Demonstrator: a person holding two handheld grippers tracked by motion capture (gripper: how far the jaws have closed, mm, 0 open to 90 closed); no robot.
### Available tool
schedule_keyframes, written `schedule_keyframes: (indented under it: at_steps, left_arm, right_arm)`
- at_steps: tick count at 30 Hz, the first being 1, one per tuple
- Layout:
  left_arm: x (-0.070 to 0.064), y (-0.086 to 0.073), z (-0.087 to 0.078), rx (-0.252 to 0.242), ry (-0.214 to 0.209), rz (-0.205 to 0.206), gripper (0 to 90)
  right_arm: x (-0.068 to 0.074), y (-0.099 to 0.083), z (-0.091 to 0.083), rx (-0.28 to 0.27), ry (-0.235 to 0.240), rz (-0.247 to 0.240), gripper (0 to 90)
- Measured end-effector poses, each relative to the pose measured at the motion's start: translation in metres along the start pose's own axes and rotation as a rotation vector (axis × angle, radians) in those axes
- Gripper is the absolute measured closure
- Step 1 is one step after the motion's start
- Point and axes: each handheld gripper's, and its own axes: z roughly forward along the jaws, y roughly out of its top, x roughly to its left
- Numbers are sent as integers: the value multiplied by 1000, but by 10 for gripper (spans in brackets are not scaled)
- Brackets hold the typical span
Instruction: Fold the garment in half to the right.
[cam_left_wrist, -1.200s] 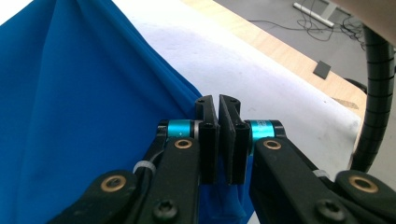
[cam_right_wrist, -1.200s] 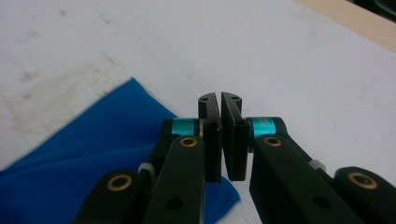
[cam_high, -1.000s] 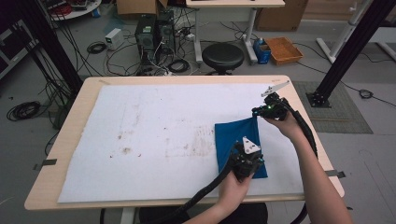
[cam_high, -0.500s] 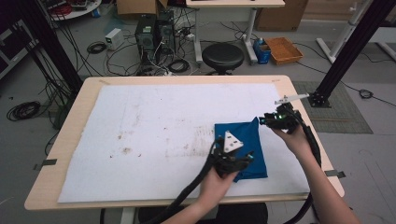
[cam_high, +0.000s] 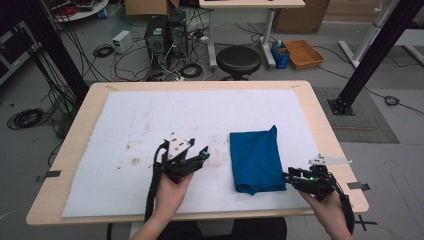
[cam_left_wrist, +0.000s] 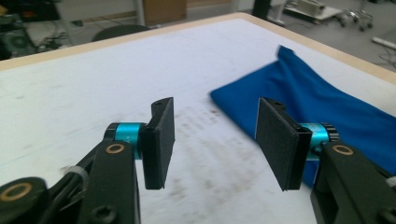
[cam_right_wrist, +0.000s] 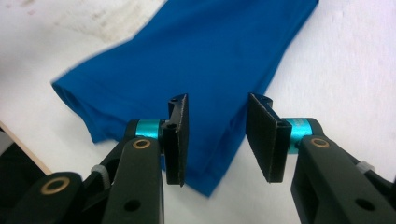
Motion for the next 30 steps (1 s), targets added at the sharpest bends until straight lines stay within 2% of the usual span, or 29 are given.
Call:
schedule_keyframes:
  at_steps: [2, 3, 6, 8, 16, 22, 25, 28, 30]
  left_arm:
    - [10, -2, -7, -15, 25, -6, 468]
    - [14, -3, -10, -20, 37, -6, 468]
    - [25, -6, -15, -30, 63, -25, 465]
    - [30, -7, -17, -34, 75, -39, 464]
    - [35, -9, -19, -21, 74, -45, 464]
    - [35, -9, -19, -18, 68, -43, 464]
    - [39, -8, -19, -17, 61, -46, 464]
    - [46, -5, -19, -7, 42, -46, 425]
    - [52, -4, -19, -1, 31, -38, 408]
  right_arm:
    - [0, -4, 2, 5, 0, 10, 612]
    - [0, -6, 4, 21, 2, 9, 654]
    - [2, -10, 9, 56, 1, -17, 857]
    - [3, -11, 9, 66, -6, -31, 892]
    - [-3, -22, -9, 51, -40, 1, 892]
    - [-8, -28, -10, 64, -70, 4, 855]
    - [-10, -22, -14, 31, -85, -12, 804]
    - [-14, -10, -19, -19, -101, -29, 746]
    - [-18, 2, -22, -64, -117, -43, 664]
